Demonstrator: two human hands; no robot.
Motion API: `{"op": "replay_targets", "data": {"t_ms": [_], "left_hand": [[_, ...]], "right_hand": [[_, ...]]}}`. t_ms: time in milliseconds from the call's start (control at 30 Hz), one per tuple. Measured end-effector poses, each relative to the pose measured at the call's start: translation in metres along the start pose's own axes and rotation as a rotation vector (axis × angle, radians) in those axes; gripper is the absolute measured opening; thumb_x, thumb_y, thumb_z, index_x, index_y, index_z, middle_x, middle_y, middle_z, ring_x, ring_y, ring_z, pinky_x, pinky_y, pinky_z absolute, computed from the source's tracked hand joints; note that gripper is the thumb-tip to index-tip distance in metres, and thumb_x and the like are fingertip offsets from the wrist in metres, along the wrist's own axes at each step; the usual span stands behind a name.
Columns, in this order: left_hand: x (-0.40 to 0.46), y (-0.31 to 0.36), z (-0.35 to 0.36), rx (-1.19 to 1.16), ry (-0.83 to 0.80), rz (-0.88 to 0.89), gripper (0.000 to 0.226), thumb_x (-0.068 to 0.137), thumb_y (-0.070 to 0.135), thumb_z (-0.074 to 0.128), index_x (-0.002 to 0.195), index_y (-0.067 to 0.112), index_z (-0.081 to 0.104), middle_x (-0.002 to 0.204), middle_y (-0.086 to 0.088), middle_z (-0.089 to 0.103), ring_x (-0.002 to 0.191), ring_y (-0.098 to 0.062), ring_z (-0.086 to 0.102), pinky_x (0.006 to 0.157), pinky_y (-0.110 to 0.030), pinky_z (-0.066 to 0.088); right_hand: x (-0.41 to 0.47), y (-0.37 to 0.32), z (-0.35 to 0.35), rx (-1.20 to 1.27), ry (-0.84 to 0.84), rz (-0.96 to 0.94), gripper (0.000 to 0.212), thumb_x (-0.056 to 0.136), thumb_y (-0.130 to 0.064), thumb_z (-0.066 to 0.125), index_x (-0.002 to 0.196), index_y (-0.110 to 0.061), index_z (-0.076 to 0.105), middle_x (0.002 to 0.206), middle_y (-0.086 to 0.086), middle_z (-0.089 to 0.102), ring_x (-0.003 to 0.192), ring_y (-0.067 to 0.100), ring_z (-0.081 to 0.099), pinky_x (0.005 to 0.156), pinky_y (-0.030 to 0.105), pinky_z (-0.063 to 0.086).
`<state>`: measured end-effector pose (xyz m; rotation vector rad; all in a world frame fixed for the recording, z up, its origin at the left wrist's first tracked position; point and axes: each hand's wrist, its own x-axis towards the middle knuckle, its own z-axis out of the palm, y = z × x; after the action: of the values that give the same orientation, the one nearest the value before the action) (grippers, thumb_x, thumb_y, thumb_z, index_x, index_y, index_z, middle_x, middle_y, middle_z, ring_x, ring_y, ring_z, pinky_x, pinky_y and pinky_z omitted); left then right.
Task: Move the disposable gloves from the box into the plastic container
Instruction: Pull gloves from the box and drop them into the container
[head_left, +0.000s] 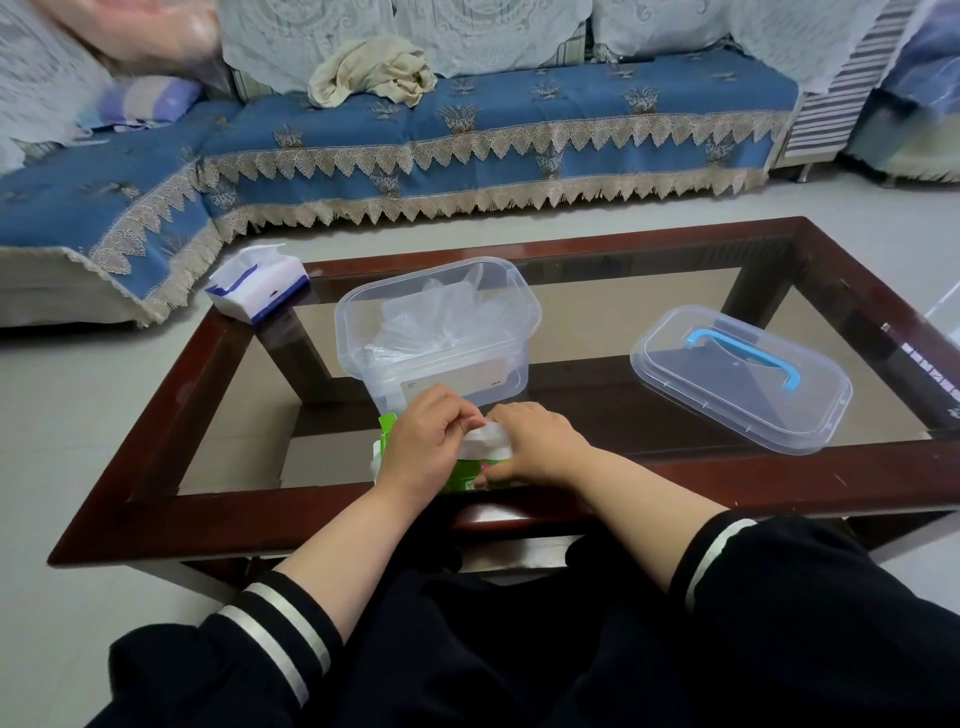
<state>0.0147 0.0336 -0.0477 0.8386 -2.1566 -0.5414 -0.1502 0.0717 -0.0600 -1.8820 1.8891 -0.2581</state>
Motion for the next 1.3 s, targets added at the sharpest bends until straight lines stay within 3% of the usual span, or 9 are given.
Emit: {"op": "replay_targets", "data": {"t_ms": [100,200,267,400,501,601,768,1101,1302], "left_hand": [[0.003,-0.008,-0.004,-0.106,-0.086,-0.210,0.009,0.083,0.017,0.071,0.087,0.018,0.063,0.091,0.012,0.057,0.087,-0.004,0.056,0.078,-0.026,0.047],[-0.003,-0.022,-0.014,-0.110,-0.277,-0.476,0.064,0.072,0.029,0.082,0.124,0.027,0.045,0.110,0.017,0.053,0.109,-0.007,0.053,0.097,-0.030,0.043],[-0.010,-0.027,-0.018,-0.031,-0.393,-0.515,0.083,0.068,0.039,0.084,0.135,0.027,0.036,0.115,0.013,0.050,0.112,-0.009,0.050,0.100,-0.030,0.041],[-0.012,-0.028,-0.018,0.022,-0.403,-0.459,0.080,0.068,0.038,0.084,0.133,0.027,0.038,0.119,0.010,0.051,0.115,-0.013,0.051,0.099,-0.031,0.041],[-0.011,-0.026,-0.016,0.024,-0.412,-0.467,0.083,0.070,0.034,0.084,0.135,0.028,0.034,0.114,0.013,0.050,0.113,-0.013,0.050,0.095,-0.027,0.039],[-0.012,-0.026,-0.015,0.066,-0.421,-0.434,0.088,0.069,0.037,0.084,0.138,0.028,0.031,0.115,0.008,0.052,0.114,-0.016,0.050,0.095,-0.028,0.040],[-0.012,-0.023,-0.015,0.207,-0.431,-0.348,0.075,0.074,0.040,0.079,0.136,0.029,0.039,0.126,0.002,0.057,0.118,-0.020,0.049,0.097,-0.034,0.038],[-0.011,-0.027,-0.015,0.237,-0.470,-0.373,0.058,0.081,0.042,0.073,0.133,0.033,0.050,0.129,0.007,0.057,0.122,-0.017,0.046,0.100,-0.033,0.035],[-0.008,-0.024,-0.013,0.272,-0.506,-0.372,0.058,0.083,0.043,0.070,0.135,0.034,0.047,0.133,0.009,0.054,0.125,-0.018,0.044,0.101,-0.036,0.035]], "right_hand": [[-0.001,0.001,0.001,-0.054,-0.024,0.009,0.073,0.067,-0.066,0.071,0.125,-0.028,0.048,0.122,-0.004,0.052,0.120,0.021,0.042,0.098,0.040,0.034],[-0.001,0.000,0.001,0.003,-0.008,-0.010,0.082,0.069,-0.066,0.070,0.138,-0.031,0.041,0.138,-0.006,0.045,0.131,0.020,0.034,0.110,0.044,0.025],[-0.001,-0.005,0.002,0.045,0.090,-0.078,0.077,0.073,-0.063,0.068,0.138,-0.031,0.044,0.139,-0.008,0.046,0.132,0.017,0.035,0.111,0.041,0.024],[-0.001,-0.028,-0.003,0.296,0.122,-0.100,0.037,0.084,-0.033,0.068,0.117,-0.017,0.063,0.114,0.000,0.065,0.108,0.018,0.057,0.089,0.033,0.044],[0.002,-0.037,-0.005,0.242,0.099,-0.009,0.013,0.087,-0.034,0.064,0.088,-0.021,0.063,0.087,-0.001,0.065,0.087,0.020,0.057,0.065,0.030,0.040],[0.006,-0.037,-0.004,0.267,0.182,0.052,0.036,0.092,-0.035,0.058,0.060,-0.024,0.048,0.057,-0.007,0.047,0.063,0.015,0.047,0.052,0.029,0.029],[0.003,-0.038,-0.006,0.675,0.303,0.016,0.019,0.091,-0.023,0.062,0.073,-0.026,0.066,0.064,-0.013,0.062,0.063,-0.002,0.053,0.063,0.018,0.041],[0.005,-0.034,-0.022,1.601,0.384,0.056,0.025,0.096,-0.015,0.051,0.080,-0.001,0.063,0.078,0.010,0.070,0.083,0.024,0.064,0.088,0.044,0.050],[0.004,-0.036,-0.029,1.588,0.420,0.035,0.025,0.099,-0.013,0.047,0.086,-0.001,0.065,0.082,0.006,0.072,0.083,0.018,0.068,0.083,0.036,0.055]]}}
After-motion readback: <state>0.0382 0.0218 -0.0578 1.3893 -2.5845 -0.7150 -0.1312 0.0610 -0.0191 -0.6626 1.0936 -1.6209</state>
